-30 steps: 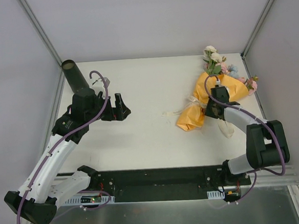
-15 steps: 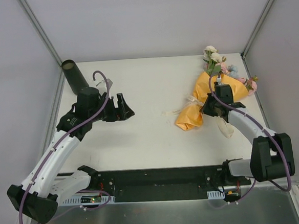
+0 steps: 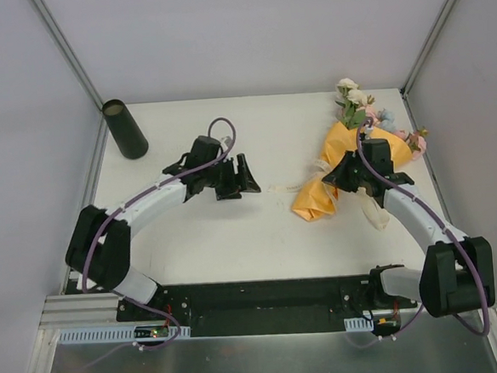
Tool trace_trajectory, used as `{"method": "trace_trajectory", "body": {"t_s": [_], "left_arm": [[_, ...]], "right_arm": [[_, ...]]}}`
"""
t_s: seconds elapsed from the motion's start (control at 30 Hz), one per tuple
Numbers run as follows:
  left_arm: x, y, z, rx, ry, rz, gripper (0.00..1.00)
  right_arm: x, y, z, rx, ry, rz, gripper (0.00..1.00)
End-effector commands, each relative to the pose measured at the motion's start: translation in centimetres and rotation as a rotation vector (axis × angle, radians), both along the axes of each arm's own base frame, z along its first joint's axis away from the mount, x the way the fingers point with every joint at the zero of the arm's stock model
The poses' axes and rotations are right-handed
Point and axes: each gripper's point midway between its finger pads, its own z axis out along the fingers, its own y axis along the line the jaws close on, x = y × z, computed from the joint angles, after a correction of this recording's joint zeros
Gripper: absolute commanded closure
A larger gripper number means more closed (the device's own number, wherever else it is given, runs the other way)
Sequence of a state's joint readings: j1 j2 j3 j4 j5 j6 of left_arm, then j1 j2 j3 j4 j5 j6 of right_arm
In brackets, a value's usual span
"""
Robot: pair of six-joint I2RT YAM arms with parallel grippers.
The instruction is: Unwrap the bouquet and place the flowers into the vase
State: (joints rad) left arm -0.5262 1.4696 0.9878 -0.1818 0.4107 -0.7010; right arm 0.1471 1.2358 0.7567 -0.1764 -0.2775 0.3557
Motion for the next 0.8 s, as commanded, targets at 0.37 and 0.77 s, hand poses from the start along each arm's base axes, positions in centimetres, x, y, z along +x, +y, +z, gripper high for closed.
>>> {"method": "trace_trajectory", "body": {"t_s": [0.37,0.77], "left_arm": [[4.0,-13.0,-1.2,-0.214,-0.126,-0.215,0.28],[-1.4,-14.3,-6.1,-0.154,-0.104,-0.357,0.22]], "right_arm": [[-0.4,-0.2,4.2,0.072,-0.132,-0.074,1.00],[0.0,-0.4,4.0,0.136,-0.104,-0.172,1.00]]}}
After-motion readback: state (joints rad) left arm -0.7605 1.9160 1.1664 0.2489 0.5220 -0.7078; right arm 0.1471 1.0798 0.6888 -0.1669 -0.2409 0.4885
